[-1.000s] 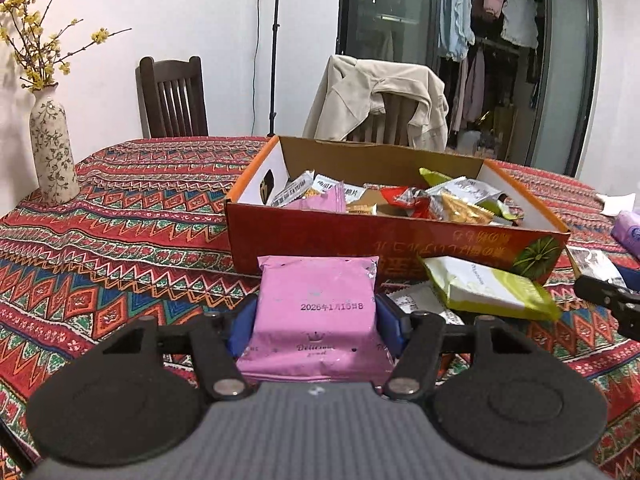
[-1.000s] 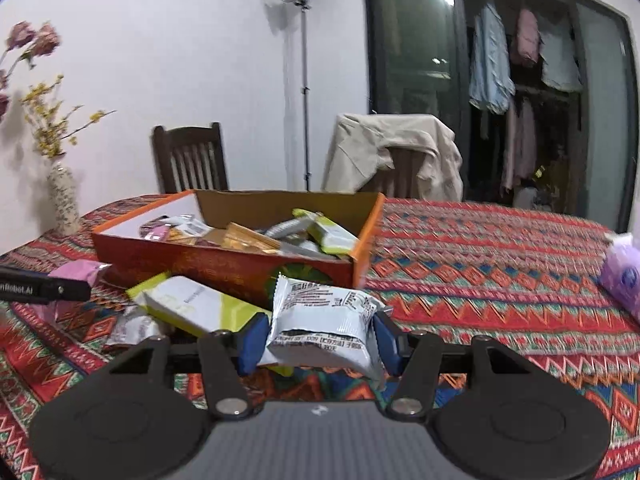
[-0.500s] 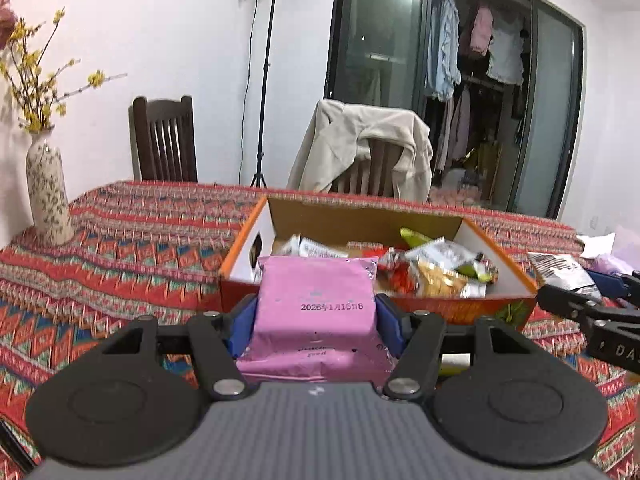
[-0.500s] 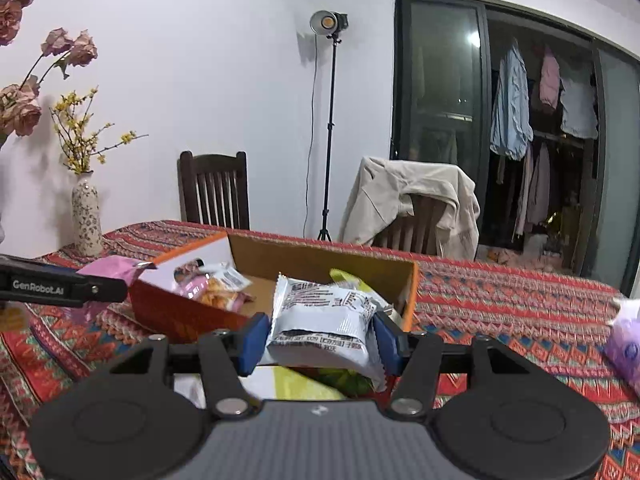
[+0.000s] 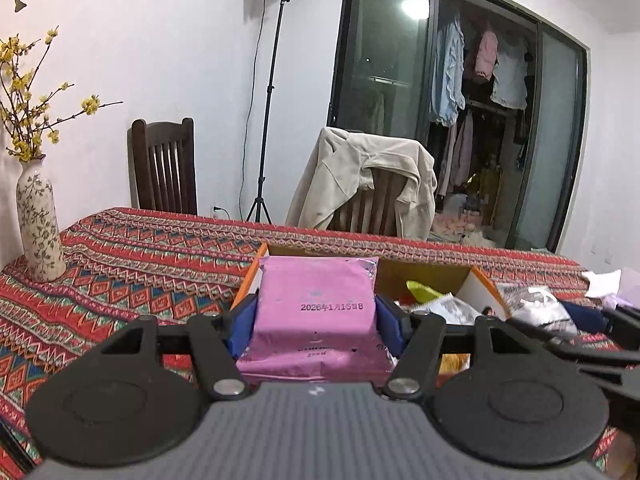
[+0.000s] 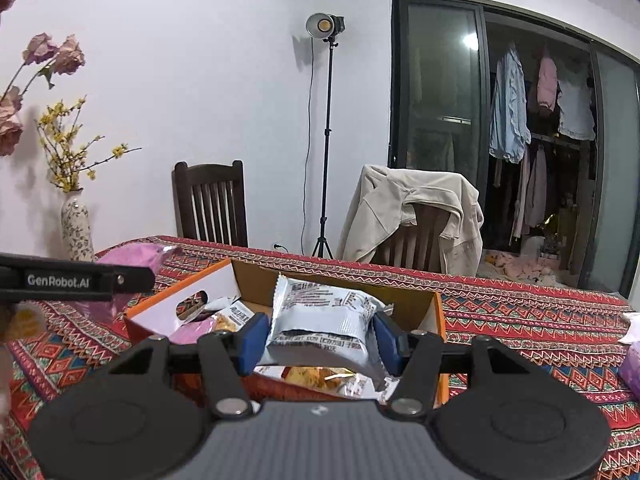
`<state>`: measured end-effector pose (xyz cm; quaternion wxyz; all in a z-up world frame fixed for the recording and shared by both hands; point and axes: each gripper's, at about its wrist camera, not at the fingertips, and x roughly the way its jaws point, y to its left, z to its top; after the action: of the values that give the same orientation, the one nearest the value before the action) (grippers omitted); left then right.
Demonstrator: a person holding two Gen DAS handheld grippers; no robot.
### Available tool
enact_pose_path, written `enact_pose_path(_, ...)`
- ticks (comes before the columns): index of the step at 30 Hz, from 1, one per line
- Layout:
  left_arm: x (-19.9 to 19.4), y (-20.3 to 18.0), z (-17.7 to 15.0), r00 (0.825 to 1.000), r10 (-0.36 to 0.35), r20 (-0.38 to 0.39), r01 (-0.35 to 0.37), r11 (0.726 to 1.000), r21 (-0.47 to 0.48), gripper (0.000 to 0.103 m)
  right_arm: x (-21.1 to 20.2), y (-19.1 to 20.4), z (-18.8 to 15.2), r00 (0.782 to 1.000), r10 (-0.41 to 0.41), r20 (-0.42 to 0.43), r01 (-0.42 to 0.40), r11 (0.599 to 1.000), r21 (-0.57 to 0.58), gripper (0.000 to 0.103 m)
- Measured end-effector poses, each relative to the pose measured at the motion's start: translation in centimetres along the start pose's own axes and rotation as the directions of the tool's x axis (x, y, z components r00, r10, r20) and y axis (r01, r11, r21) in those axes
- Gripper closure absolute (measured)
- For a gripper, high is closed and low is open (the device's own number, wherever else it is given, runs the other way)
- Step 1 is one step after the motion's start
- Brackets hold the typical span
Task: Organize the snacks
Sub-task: 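Open both tools to drop the packets into the orange box, then withdraw both tools from the box back over the loose packets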
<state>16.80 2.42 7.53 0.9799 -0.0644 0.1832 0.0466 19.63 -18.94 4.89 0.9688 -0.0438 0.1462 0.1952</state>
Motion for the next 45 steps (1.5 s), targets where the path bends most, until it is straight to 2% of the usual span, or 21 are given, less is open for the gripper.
enact_pose_path(6,1.6,-0.4,1.7,1.0,0.008,0.023,-0.008,1.0,0.014,0.04,2.1,0.8,1.1,1.0,-0.027,-0.008,0.027,1.0,0.008,0.047)
enact_pose_path(13,3.8,-0.4,3.0,0.998,0.016,0.056,-0.015,1.0,-0.016,0.04,4.5,0.8,2.1,0.999,-0.034,-0.002,0.034,0.998,0.058,0.047)
enact_pose_path(19,6.5,0.1,2.8,0.999,0.033,0.042,-0.031,0.998,-0.046,0.04,6.9,0.3,2.2,0.998,-0.06,-0.012,0.061,0.995,0.079,0.046)
enact_pose_path(24,8.6,0.9,1.8,0.999,0.044,0.017,-0.043,0.998,-0.052,0.04,8.5,-0.3,1.1,0.997,-0.069,-0.019,0.07,0.994,0.085,0.046)
enact_pose_path(30,10.4,0.8,0.7,0.999,0.025,-0.023,-0.025,0.999,-0.032,0.039,9.8,-0.8,0.2,0.998,-0.042,-0.045,0.045,0.995,0.09,0.046)
enact_pose_path(31,10.6,0.7,0.6,0.999,0.02,-0.026,-0.021,0.999,-0.028,0.039,9.9,-0.8,0.0,0.998,-0.045,-0.047,0.049,0.995,0.086,0.045)
enact_pose_path(34,10.4,0.7,0.4,1.0,0.01,-0.016,-0.011,1.0,-0.019,0.034,10.0,-0.9,-0.2,0.997,-0.057,-0.057,0.062,0.995,0.083,0.027)
enact_pose_path(36,9.7,0.8,0.3,1.0,0.014,0.017,-0.013,1.0,-0.019,0.014,9.9,-1.2,-0.3,0.997,-0.057,-0.06,0.062,0.993,0.097,0.023)
enact_pose_path(38,9.1,1.0,0.3,0.999,0.01,0.053,-0.008,0.999,-0.034,0.0,9.6,-1.7,-0.5,0.997,-0.056,-0.06,0.064,0.99,0.129,0.004)
enact_pose_path(40,8.6,1.1,0.3,0.997,0.004,0.071,0.0,0.999,-0.049,0.0,9.5,-1.7,-0.5,0.997,-0.064,-0.053,0.071,0.988,0.139,0.0)
enact_pose_path(45,8.5,1.2,0.4,0.998,0.017,0.062,-0.014,0.999,-0.053,0.0,9.4,-1.8,-0.5,0.996,-0.072,-0.056,0.079,0.985,0.151,0.0)
